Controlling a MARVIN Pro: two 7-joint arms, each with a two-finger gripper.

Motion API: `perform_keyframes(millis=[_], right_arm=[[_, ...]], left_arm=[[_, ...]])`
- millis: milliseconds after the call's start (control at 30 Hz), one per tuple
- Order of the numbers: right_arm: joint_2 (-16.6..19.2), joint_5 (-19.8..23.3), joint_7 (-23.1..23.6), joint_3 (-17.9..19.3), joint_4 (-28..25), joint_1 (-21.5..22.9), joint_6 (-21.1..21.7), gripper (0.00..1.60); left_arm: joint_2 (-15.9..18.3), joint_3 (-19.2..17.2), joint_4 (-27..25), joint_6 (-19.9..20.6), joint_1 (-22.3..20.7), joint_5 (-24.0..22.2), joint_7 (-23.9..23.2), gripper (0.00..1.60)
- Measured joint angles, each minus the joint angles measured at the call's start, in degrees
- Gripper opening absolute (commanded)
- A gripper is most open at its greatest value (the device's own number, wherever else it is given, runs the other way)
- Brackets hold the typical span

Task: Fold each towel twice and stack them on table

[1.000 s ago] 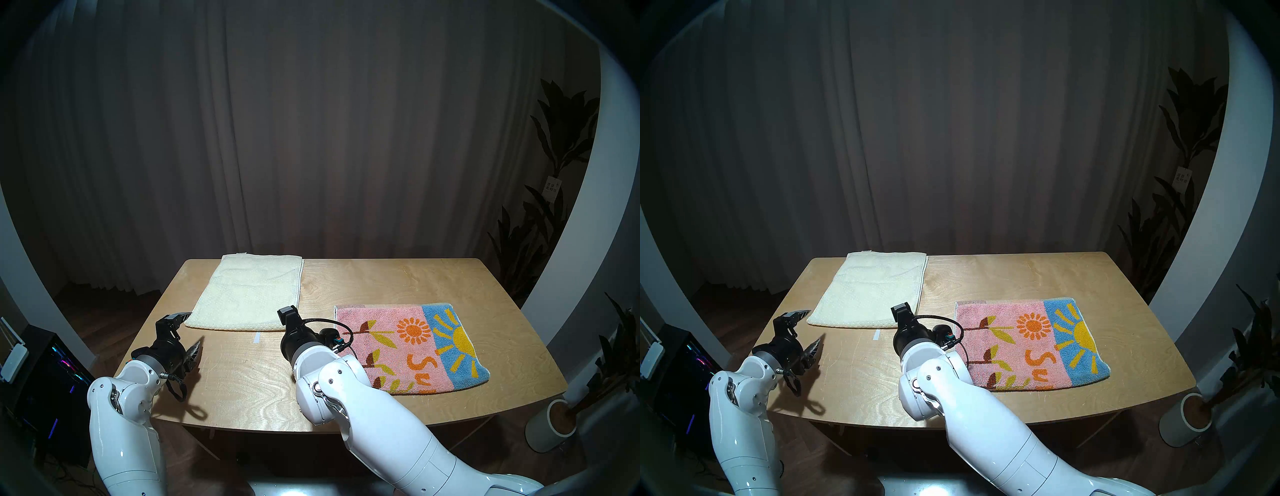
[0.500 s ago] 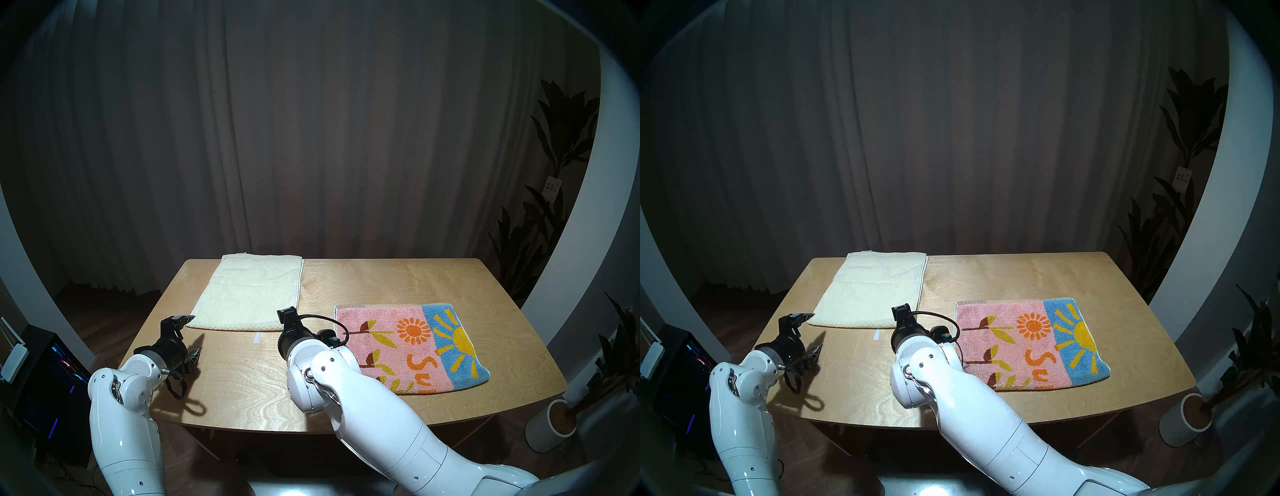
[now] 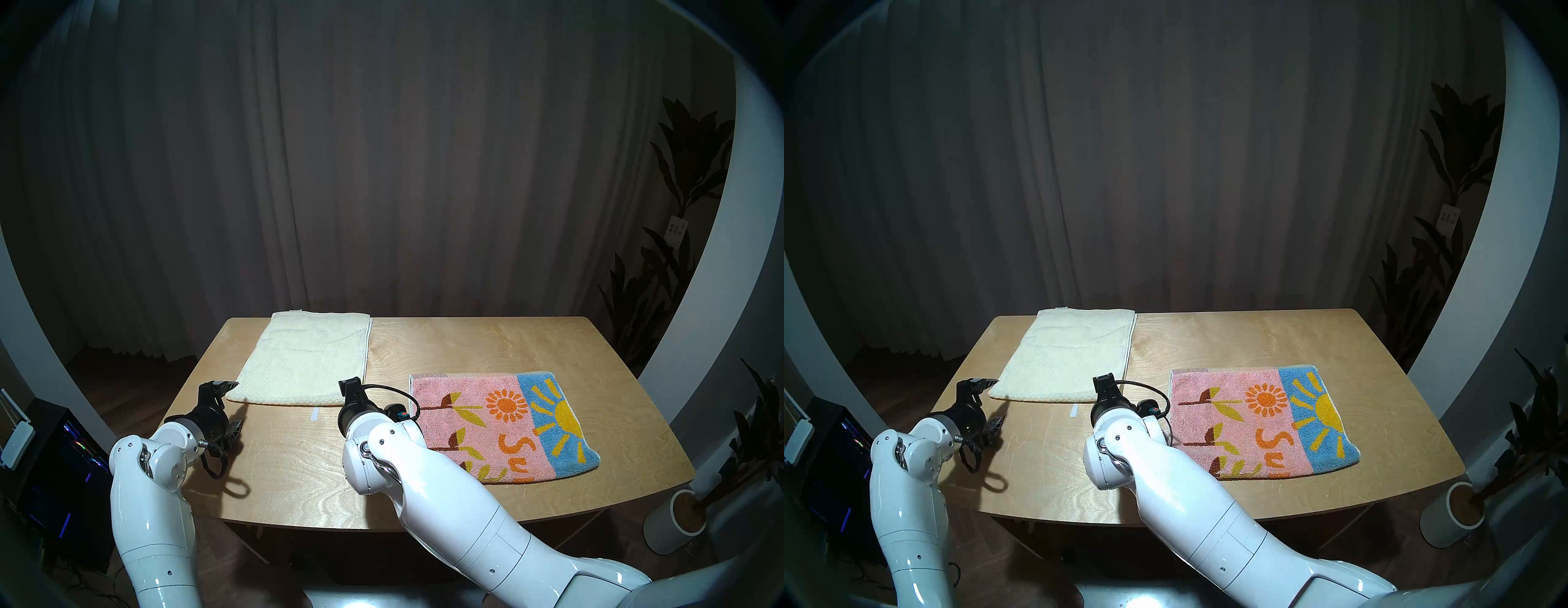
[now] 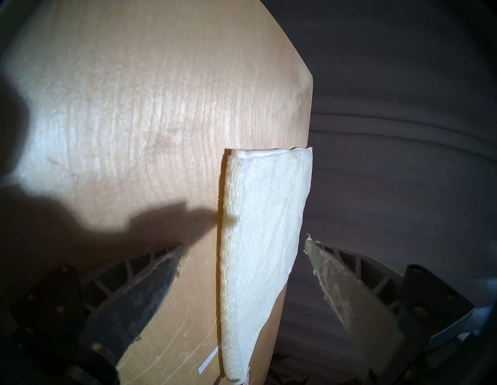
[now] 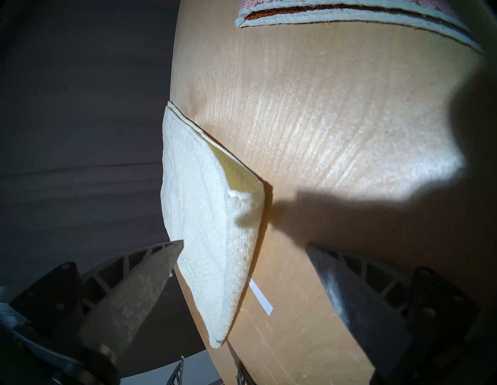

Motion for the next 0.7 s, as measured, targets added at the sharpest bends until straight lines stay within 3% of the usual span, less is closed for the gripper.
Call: perform_keyframes(millis=[700], right_arm=[[-4.7, 0.6, 0.8, -1.2, 9.3, 5.8, -4.7, 1.60]], left_arm=[[4.7, 2.0, 6.3, 3.8, -4.9, 0.5, 0.8, 1.60]])
